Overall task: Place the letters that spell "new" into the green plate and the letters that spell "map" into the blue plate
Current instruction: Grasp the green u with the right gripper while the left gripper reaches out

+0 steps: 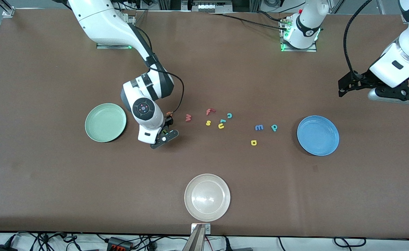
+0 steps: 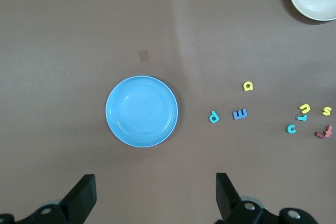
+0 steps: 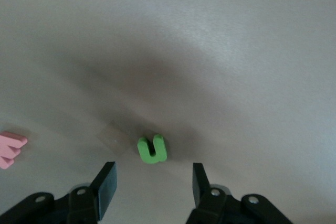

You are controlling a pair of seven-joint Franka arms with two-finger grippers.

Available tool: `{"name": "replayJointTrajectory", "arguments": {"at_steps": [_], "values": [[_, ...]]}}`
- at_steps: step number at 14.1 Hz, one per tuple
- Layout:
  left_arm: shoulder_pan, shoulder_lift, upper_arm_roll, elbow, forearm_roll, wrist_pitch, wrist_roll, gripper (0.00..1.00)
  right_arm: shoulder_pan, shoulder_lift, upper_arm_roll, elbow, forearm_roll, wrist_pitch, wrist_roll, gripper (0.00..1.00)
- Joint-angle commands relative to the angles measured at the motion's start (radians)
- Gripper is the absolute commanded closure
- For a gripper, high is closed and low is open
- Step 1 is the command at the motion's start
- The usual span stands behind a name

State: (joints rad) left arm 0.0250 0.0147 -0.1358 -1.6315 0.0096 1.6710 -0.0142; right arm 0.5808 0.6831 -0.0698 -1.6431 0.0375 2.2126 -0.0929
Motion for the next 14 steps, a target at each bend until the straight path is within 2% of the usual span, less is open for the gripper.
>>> {"name": "replayJointTrajectory", "arguments": {"at_steps": [1,6,10,14], "values": [[0.003,0.005,-0.010,0.015,0.013,-0.028,-0.010,0.00,0.002,0.019,-0.007,0.017,-0.008,0.007,-0.096,0.33],[0.000,0.020,-0.021,0.015,0.013,-0.024,-0.010,0.00,0.002,0.045,-0.007,0.017,-0.013,0.082,-0.099,0.33],[-0.007,0.069,-0.039,0.025,0.012,-0.023,-0.009,0.00,0.004,0.055,-0.007,0.014,-0.013,0.096,-0.099,0.34],[-0.016,0.229,-0.074,0.038,0.010,-0.020,-0.007,0.00,0.007,0.055,-0.007,0.006,-0.011,0.088,-0.099,0.37]]}}
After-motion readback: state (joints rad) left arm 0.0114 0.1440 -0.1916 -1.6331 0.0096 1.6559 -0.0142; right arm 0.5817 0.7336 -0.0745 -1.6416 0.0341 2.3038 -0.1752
